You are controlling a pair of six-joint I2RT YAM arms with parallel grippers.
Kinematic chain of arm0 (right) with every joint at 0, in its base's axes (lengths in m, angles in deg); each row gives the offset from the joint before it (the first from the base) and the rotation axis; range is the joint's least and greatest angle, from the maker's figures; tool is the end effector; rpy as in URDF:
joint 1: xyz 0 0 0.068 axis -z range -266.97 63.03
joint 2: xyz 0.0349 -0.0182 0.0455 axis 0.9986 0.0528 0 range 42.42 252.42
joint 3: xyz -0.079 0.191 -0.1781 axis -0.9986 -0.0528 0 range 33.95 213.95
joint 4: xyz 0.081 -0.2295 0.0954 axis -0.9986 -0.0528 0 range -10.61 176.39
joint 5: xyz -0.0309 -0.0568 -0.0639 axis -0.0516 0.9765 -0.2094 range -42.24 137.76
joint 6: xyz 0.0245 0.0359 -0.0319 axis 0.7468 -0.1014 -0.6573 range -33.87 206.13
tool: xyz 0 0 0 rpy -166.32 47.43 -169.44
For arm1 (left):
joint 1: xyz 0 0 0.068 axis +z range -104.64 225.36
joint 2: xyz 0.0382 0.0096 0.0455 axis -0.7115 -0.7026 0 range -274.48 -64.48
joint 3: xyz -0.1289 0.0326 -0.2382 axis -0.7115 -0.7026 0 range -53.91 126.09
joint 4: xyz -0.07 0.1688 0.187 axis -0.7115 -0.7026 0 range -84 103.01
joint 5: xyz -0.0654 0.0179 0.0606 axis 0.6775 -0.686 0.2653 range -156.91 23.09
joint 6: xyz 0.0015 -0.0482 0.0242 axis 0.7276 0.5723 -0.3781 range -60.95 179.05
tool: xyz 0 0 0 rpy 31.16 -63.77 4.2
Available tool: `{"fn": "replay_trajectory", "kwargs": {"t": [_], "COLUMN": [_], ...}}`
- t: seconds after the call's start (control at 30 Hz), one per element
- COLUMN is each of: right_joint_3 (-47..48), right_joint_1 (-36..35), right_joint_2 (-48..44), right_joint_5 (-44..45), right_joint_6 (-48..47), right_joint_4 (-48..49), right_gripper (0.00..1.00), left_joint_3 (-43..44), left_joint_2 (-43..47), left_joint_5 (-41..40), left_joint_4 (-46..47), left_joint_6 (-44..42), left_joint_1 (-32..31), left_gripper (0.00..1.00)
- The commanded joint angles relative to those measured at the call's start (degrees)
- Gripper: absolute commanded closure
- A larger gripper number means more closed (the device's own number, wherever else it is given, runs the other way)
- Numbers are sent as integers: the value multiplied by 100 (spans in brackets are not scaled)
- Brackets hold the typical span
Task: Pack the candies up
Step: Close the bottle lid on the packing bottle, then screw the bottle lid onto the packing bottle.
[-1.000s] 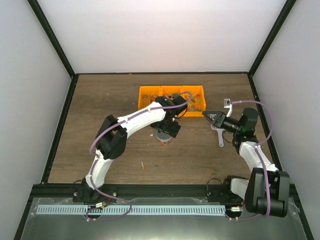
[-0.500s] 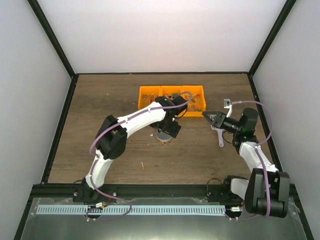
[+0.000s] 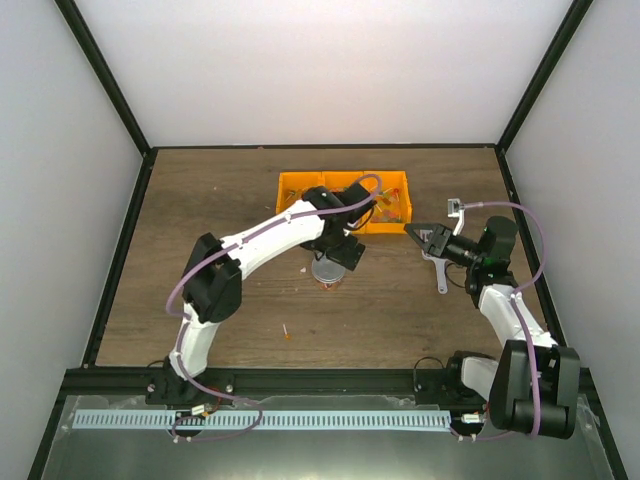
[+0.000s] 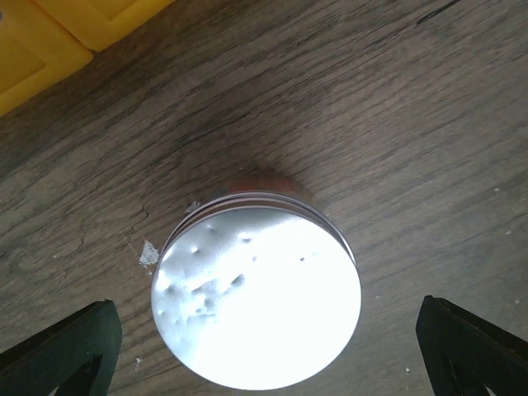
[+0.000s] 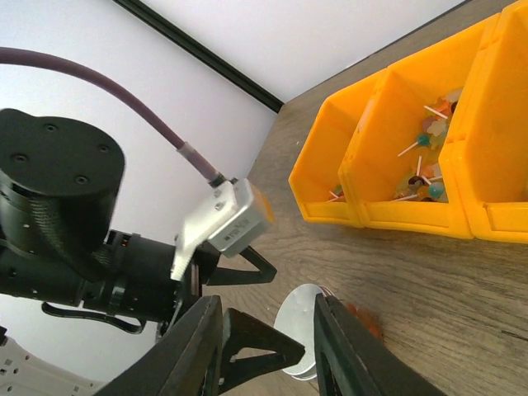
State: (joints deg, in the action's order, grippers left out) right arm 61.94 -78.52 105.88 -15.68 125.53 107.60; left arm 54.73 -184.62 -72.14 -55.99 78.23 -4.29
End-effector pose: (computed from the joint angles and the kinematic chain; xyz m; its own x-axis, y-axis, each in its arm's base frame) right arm 0.2258 -0.0014 0.2343 -0.6908 0.3895 -0.6092 -0.4573 0.4172 0.7854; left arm 0.2761 -0.3201 0.2437 -0.8493 0.4943 -0.1855 0.4977 0.8668 0.0307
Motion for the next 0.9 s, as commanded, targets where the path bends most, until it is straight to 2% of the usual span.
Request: {"fn": "replay_trajectory", "kwargs": {"t": [0.0, 0.2, 0.3, 0.4, 0.5, 0.57, 0.63, 0.73, 0.8, 0.87], "right_joint_3": [41, 94, 174, 225, 559, 895, 1240, 1588, 1697, 1766], "right_joint_1": [67, -327, -900, -1382, -2011, -2637, -3101, -3545, -3712, -3849], "right_joint_2": [-101, -184, -207, -155, 101, 399, 727, 1142, 1358, 1495], "right_joint_5": [-125, 92, 571, 1027, 1506, 1936, 2300, 2748, 2838, 2905], "right_joint_6": [-121, -86, -364, -415, -534, -691, -850, -885, -803, -738], "right_joint_4": [-158, -427, -836, -983, -1180, -1484, -1730, -1955, -1953, -1928], "right_gripper": [67, 67, 67, 67, 69, 69, 71, 77, 85, 88], "left_joint_3": [-9, -999, -1936, -2925, -3807, -4338, -4834, -5480, -5792, -6070], "left_joint_2": [391, 1172, 1919, 2749, 3624, 4076, 4431, 4862, 5128, 5398], "left_joint_5": [75, 267, 571, 386, 190, 33, -55, -96, -149, -190], "left_joint_4": [148, 977, 1959, 2964, 3848, 4401, 4752, 5095, 5258, 5475], "left_joint_6": [-87, 139, 276, 128, 155, 464, 694, 855, 909, 960], "left_joint_1": [-2, 414, 804, 909, 912, 905, 913, 922, 926, 926], "left_gripper": [0, 12, 15, 17, 14, 3, 0, 0, 0, 1]}}
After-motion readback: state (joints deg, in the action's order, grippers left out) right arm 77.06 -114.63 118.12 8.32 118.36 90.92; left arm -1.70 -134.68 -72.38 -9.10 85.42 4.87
